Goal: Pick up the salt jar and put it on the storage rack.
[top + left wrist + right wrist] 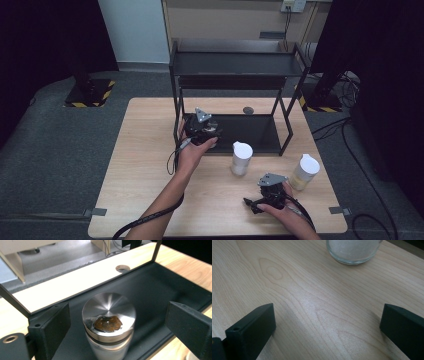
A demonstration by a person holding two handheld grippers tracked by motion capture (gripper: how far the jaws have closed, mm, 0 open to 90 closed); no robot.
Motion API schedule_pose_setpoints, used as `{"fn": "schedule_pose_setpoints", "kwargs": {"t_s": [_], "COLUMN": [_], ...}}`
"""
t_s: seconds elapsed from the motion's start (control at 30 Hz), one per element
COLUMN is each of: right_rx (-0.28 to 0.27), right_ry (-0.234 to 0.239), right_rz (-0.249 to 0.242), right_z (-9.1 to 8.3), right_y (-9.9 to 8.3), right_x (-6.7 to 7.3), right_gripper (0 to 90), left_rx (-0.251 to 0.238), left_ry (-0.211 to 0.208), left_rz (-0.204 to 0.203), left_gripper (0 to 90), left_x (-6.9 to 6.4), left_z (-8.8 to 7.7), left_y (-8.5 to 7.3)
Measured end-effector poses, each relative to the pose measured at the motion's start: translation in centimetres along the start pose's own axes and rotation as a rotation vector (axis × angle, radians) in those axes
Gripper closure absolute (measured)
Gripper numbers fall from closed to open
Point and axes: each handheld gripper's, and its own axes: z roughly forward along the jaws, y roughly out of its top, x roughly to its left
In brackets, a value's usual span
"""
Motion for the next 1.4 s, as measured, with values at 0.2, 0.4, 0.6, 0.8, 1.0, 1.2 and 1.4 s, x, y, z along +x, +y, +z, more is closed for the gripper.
{"fn": "schedule_pose_setpoints", "kwargs": {"t_s": [0.2,0.4,0.6,0.8,1.0,1.2,1.4], "right_rx": [0.0,0.0,0.001,0.0,0.001,0.0,0.0], "right_ry": [0.0,0.002,0.002,0.002,0.002,0.002,0.002], "right_rz": [0.0,-0.001,0.001,0.0,0.001,0.001,0.001], "right_z": [0.0,0.0,0.0,0.0,0.0,0.0,0.0], "right_y": [0.0,0.0,0.0,0.0,0.0,0.0,0.0], "right_x": [0.0,0.0,0.0,0.0,0.0,0.0,0.0], "right_gripper": [0.9,0.8,0.8,0.8,0.8,0.8,0.8], "left_rx": [-0.036,-0.059,-0.09,-0.065,-0.041,0.002,0.054], "left_ry": [-0.025,-0.081,-0.074,-0.109,-0.145,-0.157,-0.172], "left_rz": [0.04,0.08,0.116,0.15,0.17,0.202,0.182], "left_gripper": [4.7,4.7,4.9,4.8,4.9,4.9,3.4], "left_x": [0.0,0.3,0.0,0.5,1.5,2.1,3.1], "left_z": [-2.5,-5.1,-8.3,-11.0,-13.0,-14.0,-13.3], "left_y": [0.4,1.1,1.1,0.1,-1.4,-3.4,-5.7]}}
